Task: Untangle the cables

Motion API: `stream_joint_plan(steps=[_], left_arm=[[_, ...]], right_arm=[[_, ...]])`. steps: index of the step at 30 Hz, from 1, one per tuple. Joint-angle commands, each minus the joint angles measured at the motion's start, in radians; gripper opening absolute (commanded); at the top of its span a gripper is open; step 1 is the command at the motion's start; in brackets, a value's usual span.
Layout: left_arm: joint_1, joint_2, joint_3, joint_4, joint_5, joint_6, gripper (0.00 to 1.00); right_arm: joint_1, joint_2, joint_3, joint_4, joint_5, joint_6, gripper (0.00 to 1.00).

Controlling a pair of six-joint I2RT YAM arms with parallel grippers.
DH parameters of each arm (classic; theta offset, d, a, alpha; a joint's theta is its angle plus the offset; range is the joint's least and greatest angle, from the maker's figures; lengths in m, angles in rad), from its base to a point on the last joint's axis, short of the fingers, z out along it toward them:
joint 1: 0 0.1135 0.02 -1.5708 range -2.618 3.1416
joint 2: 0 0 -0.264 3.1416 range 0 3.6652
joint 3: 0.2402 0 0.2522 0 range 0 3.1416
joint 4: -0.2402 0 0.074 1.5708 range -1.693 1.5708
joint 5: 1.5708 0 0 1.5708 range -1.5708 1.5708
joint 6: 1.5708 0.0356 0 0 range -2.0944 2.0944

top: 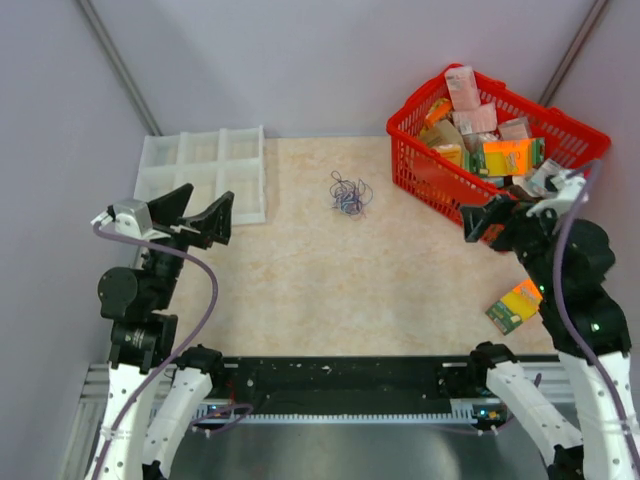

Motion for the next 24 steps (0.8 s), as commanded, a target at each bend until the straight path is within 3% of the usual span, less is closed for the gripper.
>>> stream_joint_plan(steps=[1,4,8,12,15,18,24], left_arm=[[0.003,-0.011,-0.019,0.031,-0.017,0.012,0.99],[0.003,-0.013,-0.027,0.032,-0.022,0.009,0.99],[0.002,-0.008,-0.031,0.032,-0.031,-0.005,0.99],[0.002,-0.008,-0.034,0.034,-0.027,-0.012,0.99],[-0.004,-0.016,-0.030,0.028,-0.028,-0.014,0.99],[-0.017,-0.024,-0.028,0.025,-0.031,-0.006,0.99],[-0.051,-0.014,-0.025,0.014,-0.051,0.005,0.99]], right_arm=[[0.044,0.151,-0.087,0.182,-0.287,0.148,0.99],[0.228,0.293,-0.127,0.320,-0.283,0.172,0.99],[0.423,0.646,-0.011,0.374,-0.177,0.116,0.99],[0.431,0.928,0.139,0.449,-0.146,0.176,0.99],[0.431,1.122,0.272,0.445,0.007,0.289,0.99],[0.431,1.324,0.456,0.329,0.189,0.436,0.99],[0.422,1.573,0.687,0.242,0.429,0.474,0.91]])
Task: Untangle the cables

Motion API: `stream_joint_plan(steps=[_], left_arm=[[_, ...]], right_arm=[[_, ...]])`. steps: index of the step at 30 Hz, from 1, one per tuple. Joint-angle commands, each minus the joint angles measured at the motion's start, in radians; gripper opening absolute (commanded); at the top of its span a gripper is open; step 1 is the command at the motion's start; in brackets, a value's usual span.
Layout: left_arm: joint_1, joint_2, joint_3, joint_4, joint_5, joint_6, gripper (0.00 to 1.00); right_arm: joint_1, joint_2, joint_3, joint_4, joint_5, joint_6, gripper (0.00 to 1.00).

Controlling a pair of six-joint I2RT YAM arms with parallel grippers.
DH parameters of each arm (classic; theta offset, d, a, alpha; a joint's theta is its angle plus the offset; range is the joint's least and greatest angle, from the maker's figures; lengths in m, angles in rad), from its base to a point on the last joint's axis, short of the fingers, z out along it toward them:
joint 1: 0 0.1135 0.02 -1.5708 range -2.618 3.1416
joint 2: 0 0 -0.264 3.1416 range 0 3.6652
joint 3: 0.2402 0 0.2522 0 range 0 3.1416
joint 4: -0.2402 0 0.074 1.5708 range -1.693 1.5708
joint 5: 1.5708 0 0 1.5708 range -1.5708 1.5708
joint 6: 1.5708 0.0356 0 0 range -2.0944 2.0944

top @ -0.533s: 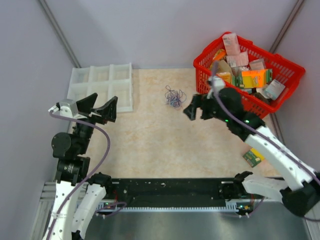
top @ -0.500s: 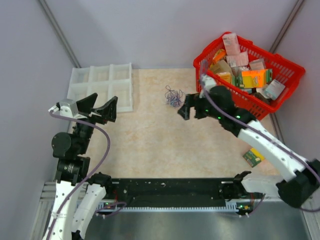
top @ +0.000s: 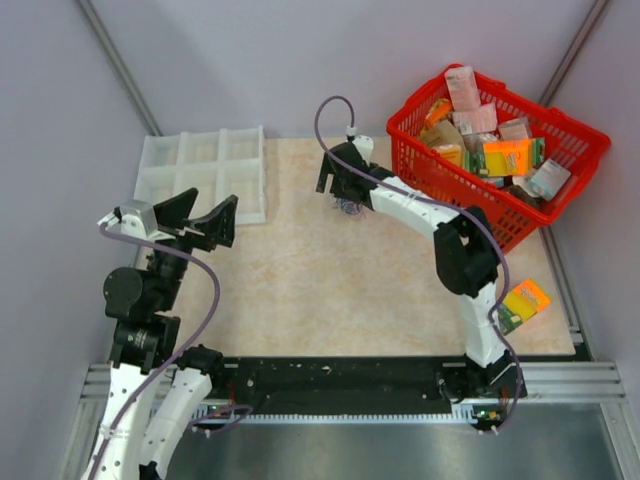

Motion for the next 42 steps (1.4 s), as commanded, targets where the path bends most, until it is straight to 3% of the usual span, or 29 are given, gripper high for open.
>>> stream_joint_plan(steps=[1,5,7,8,10,11,14,18,20,26,30,34,37,40,42], left_arm=[[-0.022,-0.003,0.006,0.021,-0.019,0.007,0.99],[-0.028,-0.003,0.008,0.016,-0.020,-0.002,0.99],[-0.030,-0.001,0.011,0.012,-0.025,-0.005,0.99],[-0.031,0.002,0.009,0.012,-0.023,-0.008,0.99],[-0.031,0.009,0.006,0.013,-0.020,-0.014,0.99],[-0.031,0.018,0.006,0.013,-0.020,-0.017,0.99],[-0.031,0.054,0.008,0.010,-0.017,-0.023,0.98],[-0.031,0.158,0.048,-0.042,0.016,-0.045,0.98],[-0.030,0.234,0.081,-0.091,0.072,-0.060,0.98],[-0.037,0.509,0.164,-0.114,0.436,-0.155,0.85],[-0.134,0.659,0.197,-0.145,0.538,-0.192,0.77],[-0.319,0.784,0.250,-0.249,0.541,-0.181,0.70],[-0.399,0.870,0.324,-0.367,0.491,-0.102,0.68],[-0.441,0.913,0.355,-0.473,0.310,-0.014,0.65],[-0.448,0.920,0.336,-0.481,0.325,0.007,0.54]], right_arm=[[-0.013,0.123,0.136,-0.072,0.226,0.071,0.86],[-0.035,0.192,0.170,-0.106,0.205,0.091,0.53],[-0.044,0.199,0.161,-0.109,0.158,0.088,0.28],[-0.042,0.197,0.156,-0.107,0.141,0.082,0.23],[-0.041,0.185,0.148,-0.104,0.083,0.035,0.04],[-0.038,0.168,0.127,-0.104,0.037,0.013,0.00],[-0.009,0.031,-0.024,-0.060,-0.062,-0.080,0.00],[0.010,-0.275,-0.461,0.194,-0.294,-0.193,0.00],[0.008,-0.390,-0.620,0.233,-0.387,-0.235,0.00],[0.007,-0.625,-0.977,0.337,-0.643,-0.272,0.00],[0.005,-0.722,-1.067,0.416,-0.743,-0.306,0.00],[-0.005,-0.742,-1.016,0.330,-0.720,-0.375,0.00],[-0.025,-0.729,-0.993,0.347,-0.679,-0.392,0.00],[-0.053,-0.742,-1.077,0.555,-0.712,-0.331,0.00],[-0.065,-0.772,-1.151,0.676,-0.720,-0.294,0.00]])
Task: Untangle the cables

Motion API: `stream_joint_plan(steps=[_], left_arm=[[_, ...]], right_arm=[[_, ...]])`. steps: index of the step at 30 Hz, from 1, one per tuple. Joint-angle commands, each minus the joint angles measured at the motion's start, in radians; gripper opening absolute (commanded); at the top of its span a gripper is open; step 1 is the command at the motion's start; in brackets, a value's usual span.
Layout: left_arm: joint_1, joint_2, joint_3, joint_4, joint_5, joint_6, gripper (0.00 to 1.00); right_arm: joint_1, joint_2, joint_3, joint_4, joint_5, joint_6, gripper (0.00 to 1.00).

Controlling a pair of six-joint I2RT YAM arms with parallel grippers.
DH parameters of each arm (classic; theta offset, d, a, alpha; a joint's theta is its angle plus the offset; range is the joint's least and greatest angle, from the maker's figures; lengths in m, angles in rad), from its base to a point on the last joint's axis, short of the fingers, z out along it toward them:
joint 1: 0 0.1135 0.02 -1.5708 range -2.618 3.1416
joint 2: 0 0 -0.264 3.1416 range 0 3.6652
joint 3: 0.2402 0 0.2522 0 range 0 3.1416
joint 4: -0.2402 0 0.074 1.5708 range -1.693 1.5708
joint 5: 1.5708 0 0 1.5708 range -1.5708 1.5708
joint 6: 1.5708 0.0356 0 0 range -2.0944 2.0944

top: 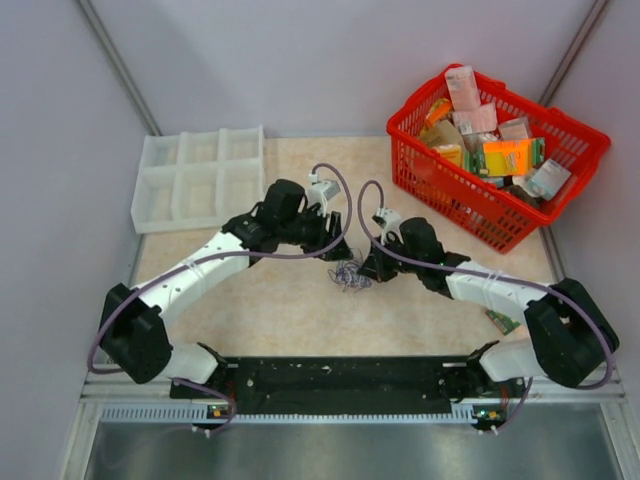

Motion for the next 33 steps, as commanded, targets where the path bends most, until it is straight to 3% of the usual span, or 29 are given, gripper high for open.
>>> stream_joint_plan(steps=[1,6,13,17,20,25,29,33], left_arm=[[-0.017,0.007,0.032,-0.106,-0.053,0.121,0.48],[-0.046,0.037,0.041,-0.110,-0.043,0.132,0.44],[-0.046,0.111,0.044,-0.074,-0.023,0.107,0.62],[-0.048,0.131,0.052,-0.052,-0.033,0.068,0.61],[-0.052,0.088,0.015,0.024,-0.103,0.032,0.54],[-0.074,0.008,-0.066,0.156,-0.197,-0.002,0.65],[-0.089,0.044,-0.047,0.153,-0.189,-0.022,0.60],[-0.123,0.050,-0.043,0.155,-0.197,-0.028,0.44]], right_arm=[[-0.035,-0.080,-0.118,0.311,-0.036,0.045,0.00],[-0.041,-0.112,-0.202,0.422,-0.101,0.045,0.00],[-0.041,-0.146,-0.216,0.436,-0.131,0.056,0.00],[-0.041,-0.162,-0.237,0.462,-0.178,0.082,0.00],[-0.041,-0.176,-0.247,0.471,-0.192,0.096,0.00],[-0.041,-0.193,-0.248,0.453,-0.180,0.099,0.00],[-0.041,-0.199,-0.251,0.462,-0.189,0.110,0.00],[-0.041,-0.216,-0.257,0.453,-0.181,0.113,0.00]])
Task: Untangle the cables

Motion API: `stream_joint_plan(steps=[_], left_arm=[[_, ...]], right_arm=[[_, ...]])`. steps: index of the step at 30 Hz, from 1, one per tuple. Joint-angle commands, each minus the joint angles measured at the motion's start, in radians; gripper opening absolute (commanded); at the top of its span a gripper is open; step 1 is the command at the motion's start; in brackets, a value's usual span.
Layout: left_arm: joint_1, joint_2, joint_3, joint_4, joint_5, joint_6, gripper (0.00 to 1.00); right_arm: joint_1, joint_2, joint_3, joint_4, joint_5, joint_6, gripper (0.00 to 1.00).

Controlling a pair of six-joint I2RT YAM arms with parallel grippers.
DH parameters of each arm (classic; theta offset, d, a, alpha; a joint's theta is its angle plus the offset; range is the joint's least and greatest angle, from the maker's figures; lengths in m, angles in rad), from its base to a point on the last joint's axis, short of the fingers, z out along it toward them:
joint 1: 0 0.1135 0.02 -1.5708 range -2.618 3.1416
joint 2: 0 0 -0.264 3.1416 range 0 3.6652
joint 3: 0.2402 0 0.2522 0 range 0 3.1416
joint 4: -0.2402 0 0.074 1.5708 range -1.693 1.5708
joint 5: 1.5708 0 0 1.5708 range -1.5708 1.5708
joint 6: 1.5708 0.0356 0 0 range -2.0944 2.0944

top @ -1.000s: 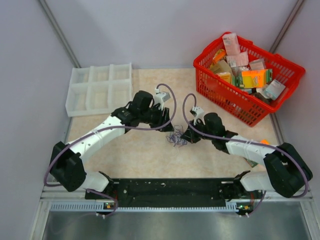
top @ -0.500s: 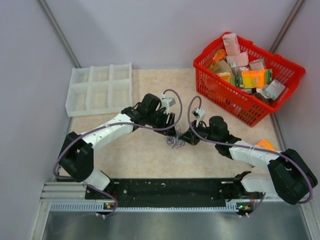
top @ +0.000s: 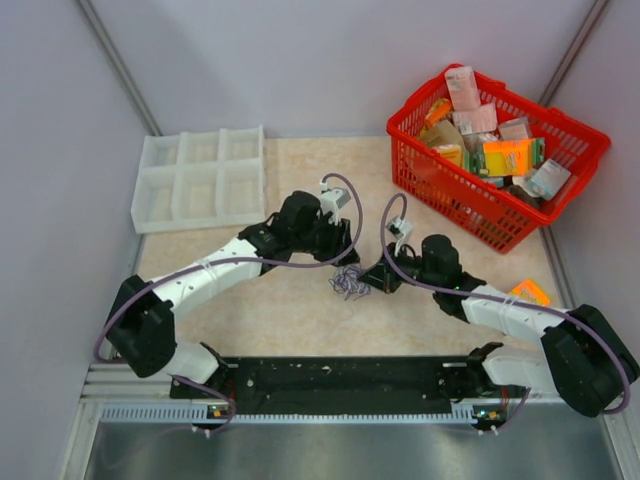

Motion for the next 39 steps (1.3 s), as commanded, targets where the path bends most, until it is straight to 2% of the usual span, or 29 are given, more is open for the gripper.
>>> stream_joint_plan(steps=[1,4,6,11,20,30,35,37,39], left_arm=[[-0.034,0.003,0.010,0.063,-0.021,-0.022,0.41],[-0.050,0.008,0.015,0.066,-0.016,-0.038,0.33],[-0.062,0.006,0.015,0.071,-0.021,-0.041,0.33],[-0.071,0.015,0.017,0.077,-0.021,-0.036,0.34],[-0.079,0.031,0.020,0.035,-0.059,0.011,0.43],[-0.082,0.025,0.026,0.009,-0.068,0.034,0.38],[-0.082,-0.006,-0.006,0.002,-0.119,0.051,0.53],[-0.082,-0.003,-0.016,0.018,-0.092,0.041,0.52],[-0.083,0.005,-0.016,0.029,-0.088,0.027,0.47]], right_arm=[[-0.006,-0.043,-0.003,0.052,-0.008,0.006,0.00],[-0.005,-0.046,-0.003,0.048,-0.002,0.006,0.00],[-0.005,-0.041,-0.001,0.049,0.001,0.010,0.00],[-0.005,-0.040,-0.003,0.055,-0.002,0.015,0.00],[-0.005,-0.049,-0.006,0.057,-0.003,0.021,0.00],[-0.005,-0.050,-0.007,0.052,0.009,0.021,0.01],[-0.005,-0.050,-0.009,0.060,0.003,0.022,0.01],[-0.005,-0.046,-0.009,0.063,0.001,0.024,0.01],[-0.005,-0.041,-0.007,0.065,-0.002,0.024,0.01]])
